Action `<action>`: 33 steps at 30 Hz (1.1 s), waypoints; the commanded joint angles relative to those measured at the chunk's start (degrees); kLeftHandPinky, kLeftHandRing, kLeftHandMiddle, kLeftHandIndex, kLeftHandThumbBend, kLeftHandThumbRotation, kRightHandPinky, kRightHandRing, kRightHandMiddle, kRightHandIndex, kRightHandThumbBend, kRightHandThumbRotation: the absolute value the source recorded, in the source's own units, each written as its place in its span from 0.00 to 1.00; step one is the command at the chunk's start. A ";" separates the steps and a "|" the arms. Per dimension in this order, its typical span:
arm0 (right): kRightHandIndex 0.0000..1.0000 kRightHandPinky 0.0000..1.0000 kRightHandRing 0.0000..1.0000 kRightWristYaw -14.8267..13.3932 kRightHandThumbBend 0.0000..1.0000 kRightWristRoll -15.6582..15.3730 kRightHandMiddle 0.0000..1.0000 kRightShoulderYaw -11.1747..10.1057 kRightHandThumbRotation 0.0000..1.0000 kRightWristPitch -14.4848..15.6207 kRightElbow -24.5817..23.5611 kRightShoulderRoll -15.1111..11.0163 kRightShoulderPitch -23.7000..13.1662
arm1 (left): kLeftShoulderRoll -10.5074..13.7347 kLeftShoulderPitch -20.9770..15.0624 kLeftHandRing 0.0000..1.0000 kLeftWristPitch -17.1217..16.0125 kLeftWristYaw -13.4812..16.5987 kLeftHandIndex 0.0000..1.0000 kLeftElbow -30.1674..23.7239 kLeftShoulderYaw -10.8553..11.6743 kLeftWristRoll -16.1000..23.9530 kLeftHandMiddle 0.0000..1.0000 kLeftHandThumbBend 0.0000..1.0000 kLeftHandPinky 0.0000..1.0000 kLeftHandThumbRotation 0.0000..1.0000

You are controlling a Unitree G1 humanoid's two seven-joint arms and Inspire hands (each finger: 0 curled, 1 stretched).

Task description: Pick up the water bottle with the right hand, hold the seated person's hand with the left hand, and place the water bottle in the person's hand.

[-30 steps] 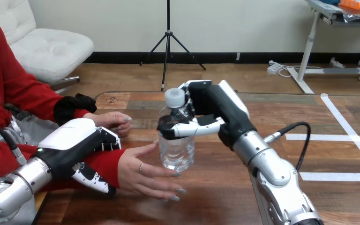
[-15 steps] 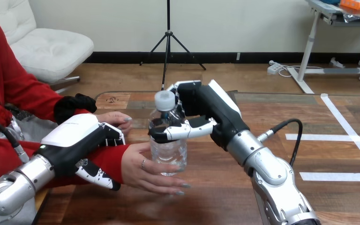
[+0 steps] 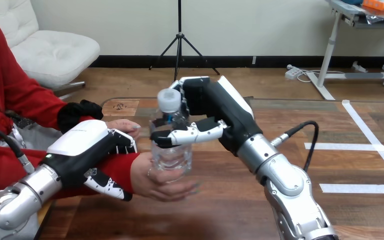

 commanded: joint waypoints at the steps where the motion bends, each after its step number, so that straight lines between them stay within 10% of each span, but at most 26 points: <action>1: 0.43 0.26 0.32 0.50 0.91 1.92 0.41 0.41 0.00 -2.16 -3.58 2.07 -0.87 | -3.67 -6.59 0.36 -2.89 3.60 0.44 -3.75 1.85 -1.23 0.43 0.78 0.31 0.00; 33: 0.43 0.31 0.36 0.32 0.91 2.22 0.42 3.29 0.00 -4.54 -5.71 5.31 2.54 | -5.43 -8.60 0.36 -2.26 3.50 0.45 -3.10 1.58 -1.05 0.44 0.76 0.31 0.00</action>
